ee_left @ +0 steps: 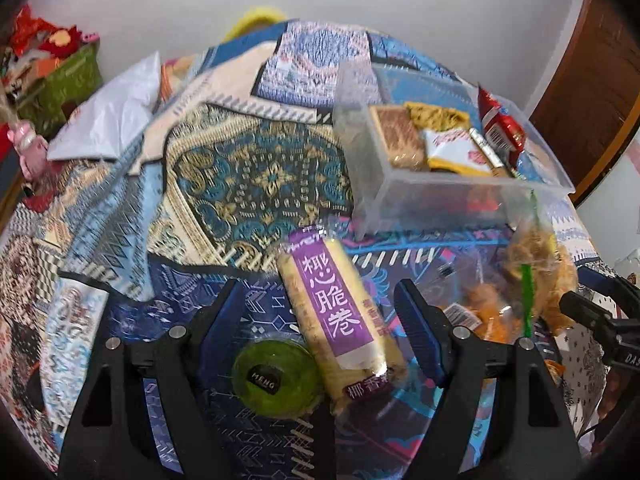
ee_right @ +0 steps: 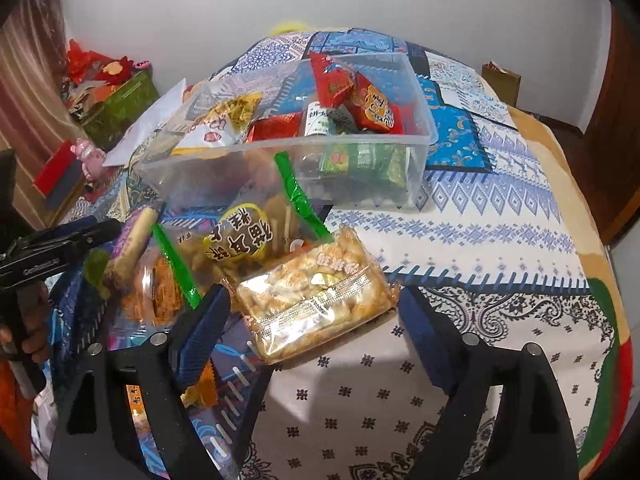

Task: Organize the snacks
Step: 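Grasp the purple-label biscuit roll with the left tool while the right grasps the cookie pack, then carry the biscuit roll and cookie pack with both tools over the clear box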

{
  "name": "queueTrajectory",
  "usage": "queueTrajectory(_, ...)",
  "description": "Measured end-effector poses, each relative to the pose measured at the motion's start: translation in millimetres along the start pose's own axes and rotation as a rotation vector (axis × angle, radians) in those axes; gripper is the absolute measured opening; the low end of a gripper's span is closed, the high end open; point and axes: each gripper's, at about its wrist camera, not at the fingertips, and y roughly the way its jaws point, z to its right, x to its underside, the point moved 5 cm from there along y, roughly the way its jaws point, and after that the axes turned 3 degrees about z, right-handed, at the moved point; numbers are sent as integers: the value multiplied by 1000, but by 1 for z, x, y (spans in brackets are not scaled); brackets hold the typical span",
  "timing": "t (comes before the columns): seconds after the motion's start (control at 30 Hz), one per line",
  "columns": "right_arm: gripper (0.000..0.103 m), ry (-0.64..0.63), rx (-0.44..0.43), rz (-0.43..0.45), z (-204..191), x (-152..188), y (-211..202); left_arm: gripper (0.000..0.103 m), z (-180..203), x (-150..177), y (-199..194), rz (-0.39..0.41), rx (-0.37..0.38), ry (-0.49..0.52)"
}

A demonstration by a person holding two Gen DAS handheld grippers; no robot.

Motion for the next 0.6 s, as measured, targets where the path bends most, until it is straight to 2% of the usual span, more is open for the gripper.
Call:
queueTrajectory(0.1,86,-27,16,-20,-2,2,8,77,2,3,13,-29,10,3)
queueTrajectory(0.2,89,-4,-23,-58,1,6,19,77,5,5,23,-50,18,4)
queueTrajectory(0.3,89,11,-37,-49,3,4,21,76,6,4,29,-44,24,-8)
queueTrajectory(0.37,89,7,-36,-38,3,3,21,63,8,4,32,-40,36,-16)
queueTrajectory(0.4,89,5,-37,-35,3,3,21,53,8,4,33,-46,33,-14)
queueTrajectory(0.47,84,3,-37,-23,4,3,19,52,9,4,33,-37,34,-13)
queueTrajectory(0.6,82,30,-39,4,10,2,16,49,10,7,27,-11,27,-8)
